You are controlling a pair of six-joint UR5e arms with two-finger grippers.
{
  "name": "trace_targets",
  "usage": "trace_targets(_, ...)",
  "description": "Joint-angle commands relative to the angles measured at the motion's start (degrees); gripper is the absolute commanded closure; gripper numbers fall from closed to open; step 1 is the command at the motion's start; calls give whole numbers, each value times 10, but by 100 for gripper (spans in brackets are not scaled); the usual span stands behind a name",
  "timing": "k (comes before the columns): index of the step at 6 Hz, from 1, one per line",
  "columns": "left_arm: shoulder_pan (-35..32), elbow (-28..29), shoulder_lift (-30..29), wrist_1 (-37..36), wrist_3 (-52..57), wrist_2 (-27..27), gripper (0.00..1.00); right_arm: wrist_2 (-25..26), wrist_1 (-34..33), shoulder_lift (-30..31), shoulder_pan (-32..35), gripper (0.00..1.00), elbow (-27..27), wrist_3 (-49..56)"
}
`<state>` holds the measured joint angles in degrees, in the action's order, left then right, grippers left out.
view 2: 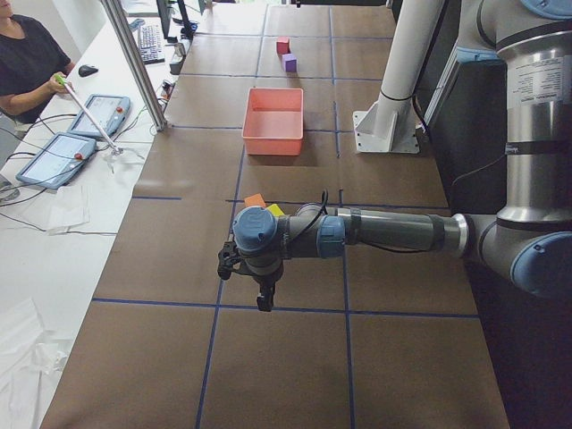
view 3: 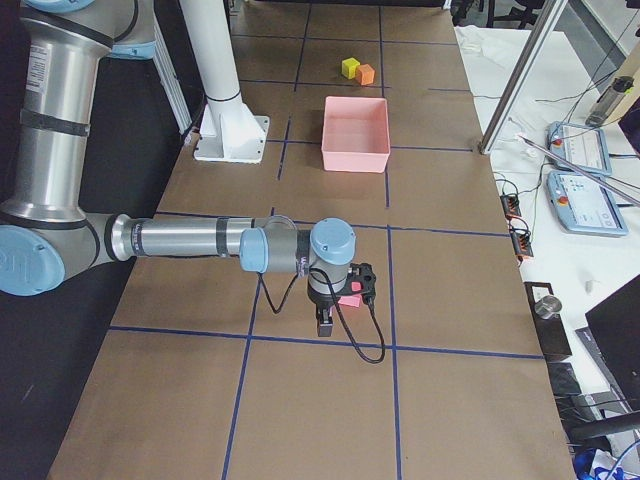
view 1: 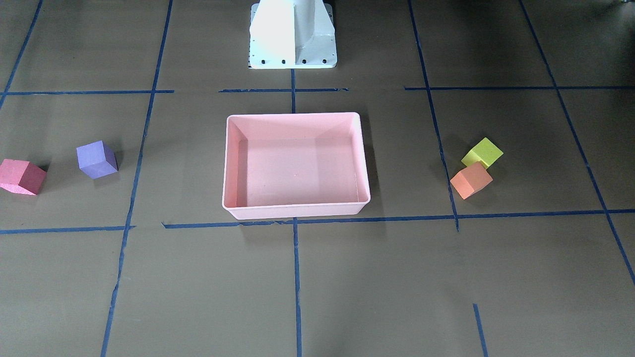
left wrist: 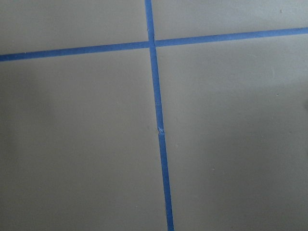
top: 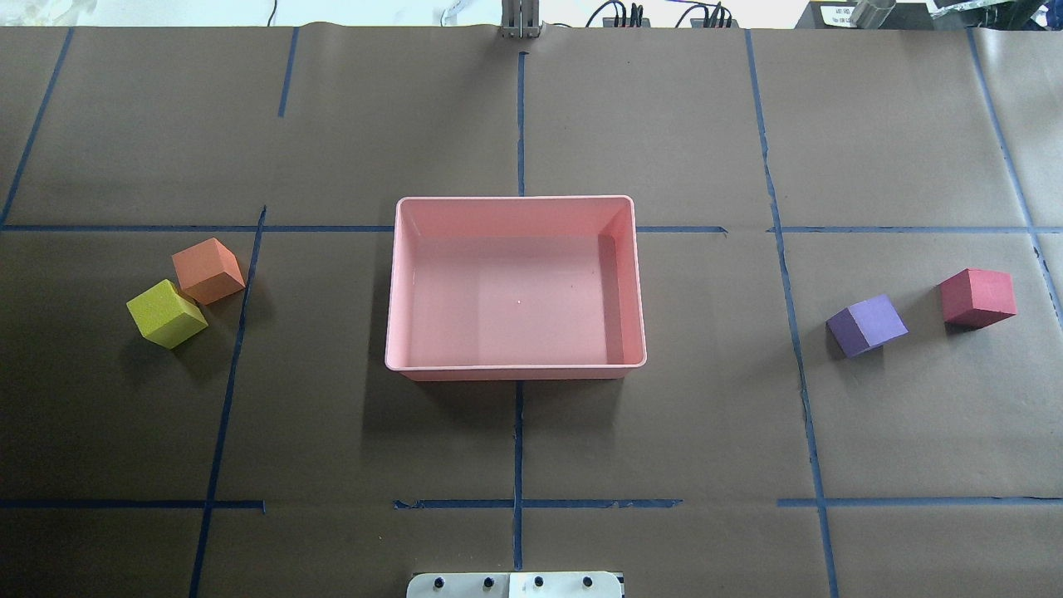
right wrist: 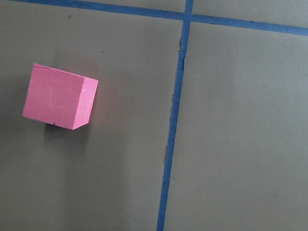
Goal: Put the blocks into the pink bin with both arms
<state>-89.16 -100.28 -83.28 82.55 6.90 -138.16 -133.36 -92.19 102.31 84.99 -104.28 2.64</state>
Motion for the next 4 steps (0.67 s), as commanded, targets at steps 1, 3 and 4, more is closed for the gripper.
trace_targets(1, 4, -18, -1, -12, 2, 16, 0, 0, 1, -1, 1, 0, 6, 0)
trace_targets(3, 5, -13, 5, -6, 2, 15, 0, -1, 1, 0, 1, 0, 7, 3)
trace_targets(4, 5, -9, -1, -6, 0, 14, 0, -1, 1, 0, 1, 0, 3, 2)
